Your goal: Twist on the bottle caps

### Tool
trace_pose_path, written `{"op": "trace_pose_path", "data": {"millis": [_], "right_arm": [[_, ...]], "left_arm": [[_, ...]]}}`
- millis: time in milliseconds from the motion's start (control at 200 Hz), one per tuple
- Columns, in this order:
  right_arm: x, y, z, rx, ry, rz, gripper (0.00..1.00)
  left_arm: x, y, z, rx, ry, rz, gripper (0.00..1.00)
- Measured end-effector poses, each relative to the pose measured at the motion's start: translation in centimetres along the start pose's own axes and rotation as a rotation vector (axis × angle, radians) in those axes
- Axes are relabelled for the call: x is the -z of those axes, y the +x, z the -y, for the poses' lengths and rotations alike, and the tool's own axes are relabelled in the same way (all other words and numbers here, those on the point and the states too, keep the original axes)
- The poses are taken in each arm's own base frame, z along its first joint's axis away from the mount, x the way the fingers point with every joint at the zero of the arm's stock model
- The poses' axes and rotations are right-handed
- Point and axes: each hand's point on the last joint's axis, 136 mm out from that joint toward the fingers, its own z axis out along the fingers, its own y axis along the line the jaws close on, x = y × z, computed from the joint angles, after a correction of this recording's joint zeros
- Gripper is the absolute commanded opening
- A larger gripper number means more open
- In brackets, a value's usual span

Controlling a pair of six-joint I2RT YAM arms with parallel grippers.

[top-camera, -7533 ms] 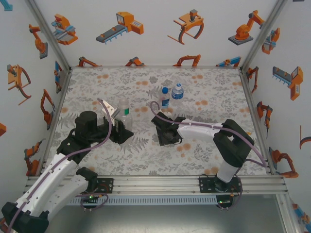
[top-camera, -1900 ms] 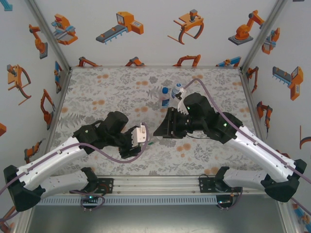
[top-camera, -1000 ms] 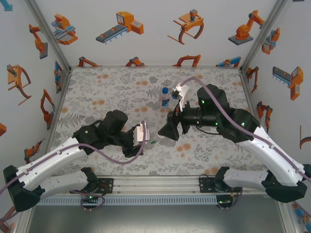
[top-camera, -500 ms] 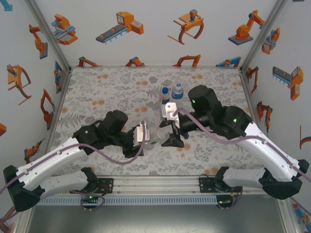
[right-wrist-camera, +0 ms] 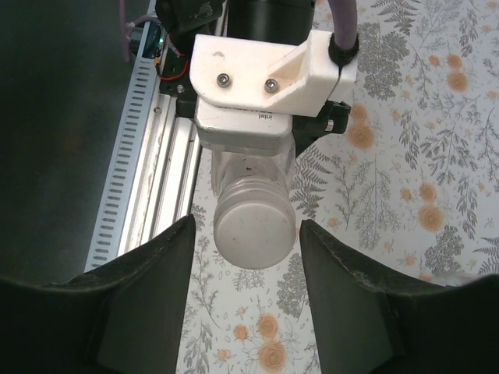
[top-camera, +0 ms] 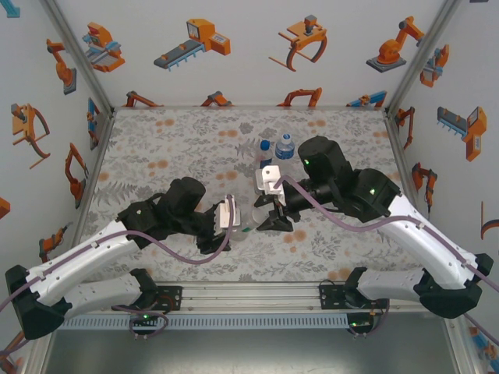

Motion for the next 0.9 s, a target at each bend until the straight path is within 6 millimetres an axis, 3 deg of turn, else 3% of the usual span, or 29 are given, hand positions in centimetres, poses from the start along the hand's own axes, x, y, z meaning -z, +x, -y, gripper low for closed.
{"op": "trace_pose_path", "data": {"millis": [325, 481, 696, 901], "right_arm": [[0.0, 0.2, 0.2, -0.009, 0.012, -0.008, 0.34], [-0.1, 0.5, 0.9, -0.102, 0.055, -0.008, 0.27], [0.3, 1.8, 2.9, -0.444, 0.221, 0.025, 0.15], [1.3, 4.0, 5.6, -0.935, 0.428, 0.061, 0.08]], "left_arm": [[0.0, 0.1, 0.1, 0.003, 0.003, -0.006, 0.00], [0.0, 0.2, -0.1, 0.003, -0.007, -0.011, 0.00], [-0.3, 0.6, -0.8, 0.006, -0.039, -0.033, 0.00], [-0.7, 0.6, -1.8, 0.015, -0.081, -0.041, 0.00]]}}
